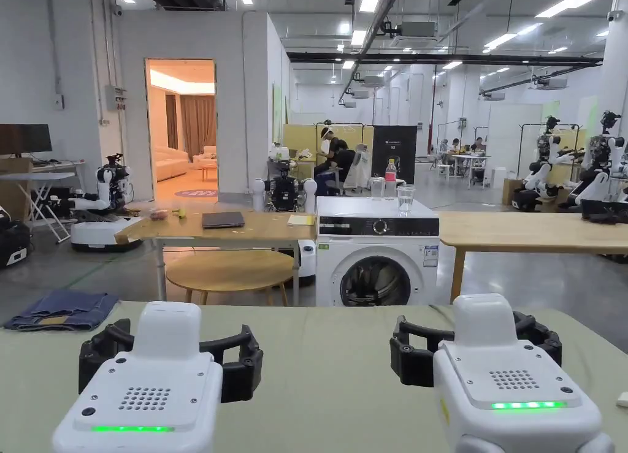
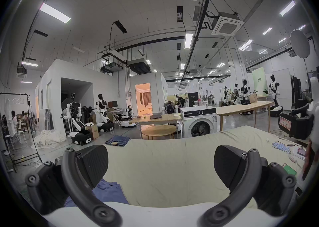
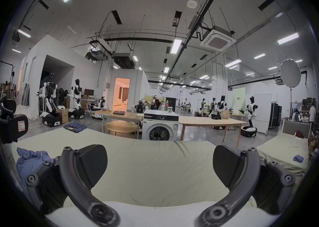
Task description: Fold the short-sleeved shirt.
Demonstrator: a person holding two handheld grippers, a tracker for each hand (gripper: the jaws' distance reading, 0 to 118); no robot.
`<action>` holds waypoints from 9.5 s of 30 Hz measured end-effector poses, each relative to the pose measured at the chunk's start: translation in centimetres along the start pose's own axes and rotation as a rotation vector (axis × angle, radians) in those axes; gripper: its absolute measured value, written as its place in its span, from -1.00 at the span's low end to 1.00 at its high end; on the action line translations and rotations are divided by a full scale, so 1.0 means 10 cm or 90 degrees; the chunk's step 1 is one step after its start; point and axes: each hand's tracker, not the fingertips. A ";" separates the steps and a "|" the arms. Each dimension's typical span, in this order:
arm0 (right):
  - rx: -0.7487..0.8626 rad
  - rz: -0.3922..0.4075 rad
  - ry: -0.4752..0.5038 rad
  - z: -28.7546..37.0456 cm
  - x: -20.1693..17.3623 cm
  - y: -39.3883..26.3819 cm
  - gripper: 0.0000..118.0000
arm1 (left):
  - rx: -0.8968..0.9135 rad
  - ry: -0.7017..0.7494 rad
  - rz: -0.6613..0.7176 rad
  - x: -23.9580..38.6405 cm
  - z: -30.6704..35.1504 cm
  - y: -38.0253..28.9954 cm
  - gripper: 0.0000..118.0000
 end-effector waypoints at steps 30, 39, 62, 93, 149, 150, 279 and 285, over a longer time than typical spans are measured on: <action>-0.017 -0.002 0.030 -0.01 -0.04 -0.07 1.00 | -0.005 -0.003 0.000 0.01 -0.02 -0.07 1.00; -0.016 -0.008 0.021 -0.04 0.00 -0.09 1.00 | -0.022 -0.022 0.004 0.00 -0.08 -0.11 1.00; -0.011 0.001 0.206 0.00 -1.15 0.04 -1.00 | -0.043 0.141 0.010 -1.09 0.35 -0.07 -1.00; -0.173 0.038 0.345 -0.91 -2.28 -0.99 -1.00 | -0.642 0.022 0.089 -1.89 -1.67 -2.88 -0.70; -0.172 -0.013 0.145 -0.35 -0.24 -0.87 -1.00 | -0.363 -0.076 -0.039 -0.84 -0.68 -1.06 -1.00; -0.172 -0.012 0.146 -0.35 -0.24 -0.88 -1.00 | -0.367 -0.070 -0.043 -0.83 -0.72 -1.11 -1.00; -0.186 -0.053 0.086 -0.27 0.26 -1.30 0.82 | -0.235 -0.082 0.070 -0.32 -0.59 -1.24 0.62; -0.165 -0.065 0.046 -0.19 -0.06 -1.08 -1.00 | -0.251 -0.101 0.004 -0.06 -0.53 -1.10 -1.00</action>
